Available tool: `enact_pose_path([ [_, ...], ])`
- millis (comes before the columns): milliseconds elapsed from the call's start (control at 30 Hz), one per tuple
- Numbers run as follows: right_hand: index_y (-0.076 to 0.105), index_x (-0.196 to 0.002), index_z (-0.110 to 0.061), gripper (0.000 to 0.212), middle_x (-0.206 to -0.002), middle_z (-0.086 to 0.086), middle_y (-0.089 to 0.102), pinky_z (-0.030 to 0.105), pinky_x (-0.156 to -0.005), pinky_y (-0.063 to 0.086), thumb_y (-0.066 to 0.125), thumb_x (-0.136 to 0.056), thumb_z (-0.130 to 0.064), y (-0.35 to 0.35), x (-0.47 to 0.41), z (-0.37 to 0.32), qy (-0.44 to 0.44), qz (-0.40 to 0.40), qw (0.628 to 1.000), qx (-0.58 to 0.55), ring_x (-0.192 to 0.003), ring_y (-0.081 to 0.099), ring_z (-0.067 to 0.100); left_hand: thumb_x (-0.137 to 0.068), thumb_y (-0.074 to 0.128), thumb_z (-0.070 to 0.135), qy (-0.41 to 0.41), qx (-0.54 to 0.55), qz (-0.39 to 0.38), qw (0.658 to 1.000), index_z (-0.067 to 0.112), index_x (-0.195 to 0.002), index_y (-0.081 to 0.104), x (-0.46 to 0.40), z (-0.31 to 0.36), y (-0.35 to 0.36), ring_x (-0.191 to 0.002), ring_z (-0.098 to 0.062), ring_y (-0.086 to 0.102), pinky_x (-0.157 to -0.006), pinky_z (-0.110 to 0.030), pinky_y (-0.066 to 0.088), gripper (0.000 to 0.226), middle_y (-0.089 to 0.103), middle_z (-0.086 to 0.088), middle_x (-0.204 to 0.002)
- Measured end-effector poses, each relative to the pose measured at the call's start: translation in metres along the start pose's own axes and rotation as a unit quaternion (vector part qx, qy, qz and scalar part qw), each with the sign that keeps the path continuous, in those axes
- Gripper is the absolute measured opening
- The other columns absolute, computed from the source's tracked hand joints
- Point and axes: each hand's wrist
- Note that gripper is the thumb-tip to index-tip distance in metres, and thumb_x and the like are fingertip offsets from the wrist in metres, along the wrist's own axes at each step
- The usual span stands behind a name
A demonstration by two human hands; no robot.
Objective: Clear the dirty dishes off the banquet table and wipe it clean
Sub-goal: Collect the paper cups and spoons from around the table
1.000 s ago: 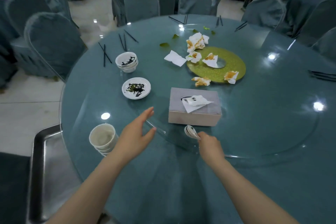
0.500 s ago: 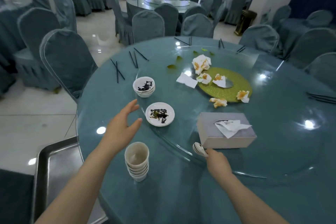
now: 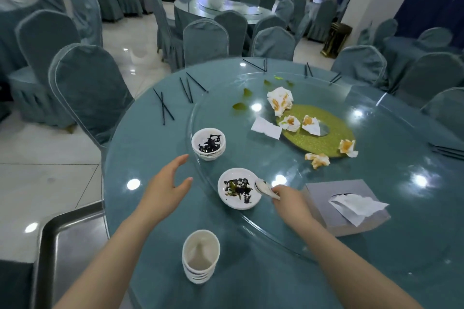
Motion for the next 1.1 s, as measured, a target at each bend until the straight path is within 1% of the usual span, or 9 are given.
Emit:
enact_pose_path([
  [200, 0.069, -0.092, -0.015, 0.024, -0.101, 0.014, 0.063, 0.027, -0.066, 0.041, 0.048, -0.084, -0.004, 0.032, -0.037, -0.005, 0.014, -0.036, 0.999, 0.033, -0.087, 0.061, 0.031, -0.089, 0.061, 0.019, -0.046, -0.014, 0.009, 0.999, 0.024, -0.132, 0.052, -0.005, -0.019, -0.002, -0.12, -0.017, 0.052, -0.095, -0.02, 0.033, 0.044, 0.053, 0.008, -0.133],
  [300, 0.068, -0.103, -0.013, 0.031, -0.106, 0.013, 0.06, 0.032, -0.072, 0.046, 0.046, -0.083, -0.002, 0.051, -0.045, -0.005, 0.014, -0.049, 0.998, 0.035, -0.087, 0.061, 0.032, -0.09, 0.061, 0.019, -0.066, -0.013, 0.002, 0.998, 0.026, -0.13, 0.054, -0.002, -0.032, 0.0, -0.099, 0.001, 0.051, -0.086, -0.006, 0.03, 0.041, 0.051, 0.014, -0.126],
  [367, 0.067, -0.103, -0.015, 0.034, -0.108, 0.012, 0.058, 0.031, -0.068, 0.046, 0.044, -0.083, -0.002, 0.062, -0.049, -0.009, 0.004, -0.052, 0.998, 0.021, -0.084, 0.06, 0.03, -0.089, 0.062, 0.019, -0.08, -0.011, -0.004, 0.997, 0.027, -0.126, 0.057, 0.0, -0.04, -0.001, -0.088, 0.003, 0.05, -0.079, -0.003, 0.033, 0.038, 0.054, 0.015, -0.122],
  [467, 0.068, -0.108, -0.018, 0.035, -0.113, 0.009, 0.057, 0.027, -0.069, 0.044, 0.044, -0.085, -0.005, 0.073, -0.053, -0.015, -0.003, -0.049, 0.999, 0.002, -0.086, 0.059, 0.028, -0.089, 0.062, 0.016, -0.107, -0.015, 0.001, 0.994, 0.027, -0.118, 0.062, 0.003, -0.048, -0.006, -0.103, -0.001, 0.054, -0.086, -0.016, 0.036, 0.032, 0.06, 0.017, -0.119],
  [567, 0.063, -0.123, -0.016, 0.039, -0.123, 0.009, 0.055, 0.029, -0.084, 0.044, 0.046, -0.088, -0.006, 0.077, -0.051, -0.013, 0.016, -0.033, 0.999, -0.015, -0.104, 0.056, 0.028, -0.089, 0.062, 0.012, -0.122, 0.008, 0.011, 0.992, 0.029, -0.11, 0.064, 0.008, -0.054, -0.009, -0.102, 0.0, 0.058, -0.082, -0.012, 0.037, 0.027, 0.066, 0.017, -0.109],
  [667, 0.06, -0.125, -0.014, 0.038, -0.124, 0.008, 0.055, 0.031, -0.093, 0.042, 0.055, -0.087, -0.012, 0.074, -0.042, -0.008, 0.012, -0.01, 1.0, -0.01, -0.113, 0.051, 0.027, -0.089, 0.061, 0.009, -0.125, 0.028, 0.013, 0.992, 0.03, -0.106, 0.063, 0.017, -0.055, -0.01, -0.101, 0.0, 0.059, -0.08, -0.006, 0.036, 0.027, 0.067, 0.017, -0.103],
  [867, 0.057, -0.126, -0.016, 0.042, -0.127, 0.004, 0.057, 0.031, -0.096, 0.04, 0.063, -0.085, -0.021, 0.047, -0.003, -0.008, 0.0, 0.03, 0.998, -0.054, -0.117, 0.05, 0.023, -0.09, 0.058, 0.007, -0.117, 0.06, 0.002, 0.991, 0.032, -0.103, 0.062, 0.04, -0.041, -0.019, -0.096, 0.0, 0.062, -0.085, -0.023, 0.044, 0.028, 0.069, 0.016, -0.096],
  [1000, 0.058, -0.126, -0.021, 0.039, -0.125, -0.004, 0.06, 0.023, -0.088, 0.04, 0.062, -0.087, -0.025, 0.025, 0.027, -0.023, -0.028, 0.054, 0.993, -0.099, -0.114, 0.054, 0.016, -0.091, 0.058, 0.007, -0.101, 0.082, 0.01, 0.991, 0.026, -0.106, 0.063, 0.056, -0.032, -0.03, -0.087, 0.013, 0.061, -0.072, -0.002, 0.041, 0.025, 0.069, 0.018, -0.093],
  [1100, 0.06, -0.122, -0.026, 0.034, -0.121, -0.011, 0.063, 0.018, -0.086, 0.036, 0.061, -0.088, -0.029, 0.009, 0.05, -0.04, -0.041, 0.057, 0.987, -0.143, -0.111, 0.056, 0.01, -0.091, 0.058, 0.007, -0.091, 0.094, 0.013, 0.991, 0.022, -0.11, 0.063, 0.071, -0.033, -0.041, -0.084, 0.017, 0.059, -0.068, 0.002, 0.039, 0.025, 0.069, 0.015, -0.096],
])
Point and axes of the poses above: each hand's wrist, its own x-axis away from the middle knuckle, its own y-axis out of the palm, z = x × y
